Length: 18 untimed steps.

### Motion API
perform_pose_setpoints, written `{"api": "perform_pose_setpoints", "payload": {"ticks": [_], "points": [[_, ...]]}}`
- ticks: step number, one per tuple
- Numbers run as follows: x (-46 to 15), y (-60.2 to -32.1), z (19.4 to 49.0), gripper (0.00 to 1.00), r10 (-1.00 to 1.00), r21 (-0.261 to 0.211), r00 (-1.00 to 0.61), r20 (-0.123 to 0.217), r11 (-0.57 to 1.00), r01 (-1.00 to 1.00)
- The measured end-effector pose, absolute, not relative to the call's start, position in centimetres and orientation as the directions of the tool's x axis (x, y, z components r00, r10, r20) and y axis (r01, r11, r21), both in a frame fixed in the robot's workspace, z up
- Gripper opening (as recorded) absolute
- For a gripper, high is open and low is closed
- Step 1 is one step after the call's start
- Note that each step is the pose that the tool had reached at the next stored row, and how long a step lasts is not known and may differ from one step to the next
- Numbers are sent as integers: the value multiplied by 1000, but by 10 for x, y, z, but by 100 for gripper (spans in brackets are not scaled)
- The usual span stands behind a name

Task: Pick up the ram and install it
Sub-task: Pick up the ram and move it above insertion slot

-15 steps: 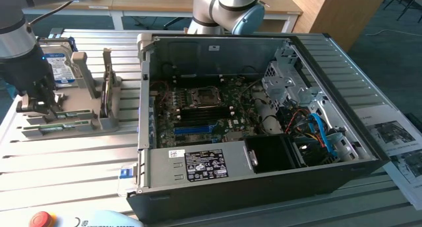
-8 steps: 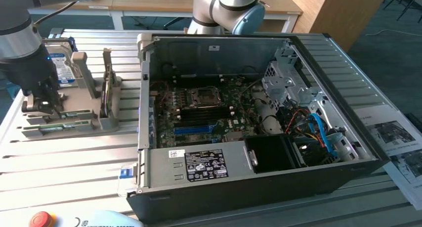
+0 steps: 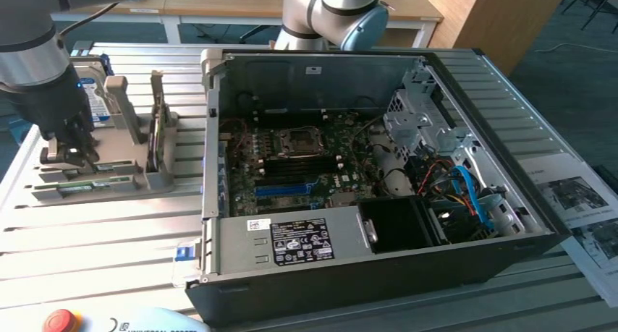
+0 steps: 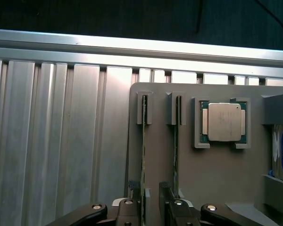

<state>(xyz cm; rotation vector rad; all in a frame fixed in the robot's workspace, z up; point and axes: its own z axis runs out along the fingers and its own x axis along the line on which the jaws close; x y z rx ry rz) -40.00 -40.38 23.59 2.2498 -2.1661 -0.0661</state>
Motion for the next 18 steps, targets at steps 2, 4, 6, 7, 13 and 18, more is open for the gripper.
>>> {"api": "perform_pose_setpoints", "payload": {"ticks": [2,4,6,7,13,18], "points": [[-399,-404,236,30,-999,42,37,-18,-38,-998],[-399,-404,236,30,-999,42,37,-18,-38,-998],[-399,-404,236,30,-999,42,37,-18,-38,-998],[-399,-404,236,30,-999,43,37,-18,-38,-998],[-399,-404,230,30,-999,42,38,-18,-38,-998],[-399,-404,224,30,-999,42,38,-18,-38,-998]]}}
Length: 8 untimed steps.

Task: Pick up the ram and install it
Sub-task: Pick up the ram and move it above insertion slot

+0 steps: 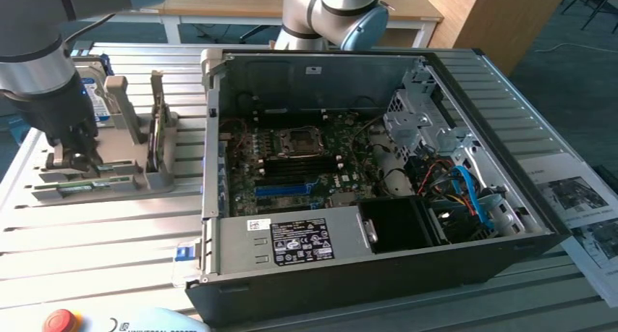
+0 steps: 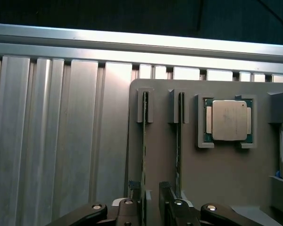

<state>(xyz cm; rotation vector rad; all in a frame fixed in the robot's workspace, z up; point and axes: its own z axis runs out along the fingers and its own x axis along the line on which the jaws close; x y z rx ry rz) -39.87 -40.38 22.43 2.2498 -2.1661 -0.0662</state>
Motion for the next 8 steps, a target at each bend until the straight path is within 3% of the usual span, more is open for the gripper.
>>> {"api": "perform_pose_setpoints", "payload": {"ticks": [8], "points": [[-399,-404,222,30,-999,42,38,-18,-38,-998]]}}
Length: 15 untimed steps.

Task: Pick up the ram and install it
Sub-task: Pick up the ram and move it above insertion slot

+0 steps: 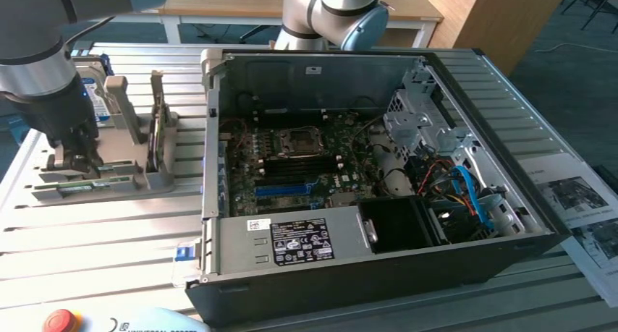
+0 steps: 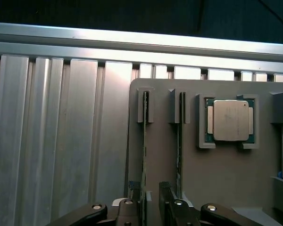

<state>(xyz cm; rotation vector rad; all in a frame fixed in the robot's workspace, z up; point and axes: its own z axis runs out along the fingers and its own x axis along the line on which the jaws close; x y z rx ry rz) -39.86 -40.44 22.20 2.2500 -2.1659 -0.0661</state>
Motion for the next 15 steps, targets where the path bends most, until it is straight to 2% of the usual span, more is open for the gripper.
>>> {"api": "perform_pose_setpoints", "payload": {"ticks": [15], "points": [[-399,-408,216,30,-999,42,38,-18,-38,-998]]}}
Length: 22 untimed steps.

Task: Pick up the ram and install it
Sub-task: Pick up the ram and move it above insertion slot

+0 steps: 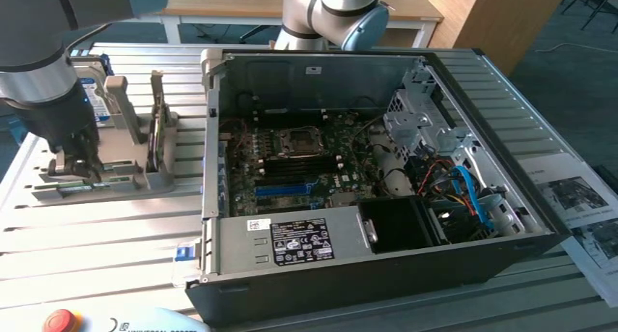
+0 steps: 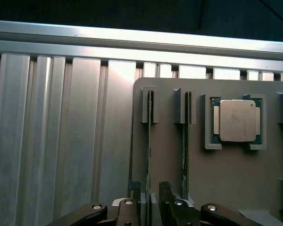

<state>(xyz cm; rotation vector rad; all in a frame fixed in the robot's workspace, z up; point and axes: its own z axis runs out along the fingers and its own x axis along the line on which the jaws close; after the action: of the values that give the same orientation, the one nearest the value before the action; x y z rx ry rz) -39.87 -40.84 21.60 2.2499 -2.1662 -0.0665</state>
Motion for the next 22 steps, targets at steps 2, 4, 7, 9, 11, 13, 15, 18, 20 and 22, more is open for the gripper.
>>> {"api": "perform_pose_setpoints", "payload": {"ticks": [2,4,7,9,11,13,15,18,20,22], "points": [[-399,-408,213,30,-999,42,38,-18,-38,-998],[-399,-408,211,30,-999,42,38,-18,-38,-998],[-399,-408,211,30,-999,43,37,-18,-38,-998],[-399,-408,211,30,-999,42,37,-18,-38,-998],[-399,-408,211,30,-999,42,41,-18,-42,-998],[-399,-408,211,30,-998,42,52,-18,-53,-998],[-399,-408,211,30,-998,42,59,-18,-60,-997],[-399,-408,211,30,-998,42,60,-18,-61,-997],[-399,-408,209,30,-998,42,60,-19,-61,-997],[-399,-408,207,30,-998,42,60,-19,-61,-997]]}}
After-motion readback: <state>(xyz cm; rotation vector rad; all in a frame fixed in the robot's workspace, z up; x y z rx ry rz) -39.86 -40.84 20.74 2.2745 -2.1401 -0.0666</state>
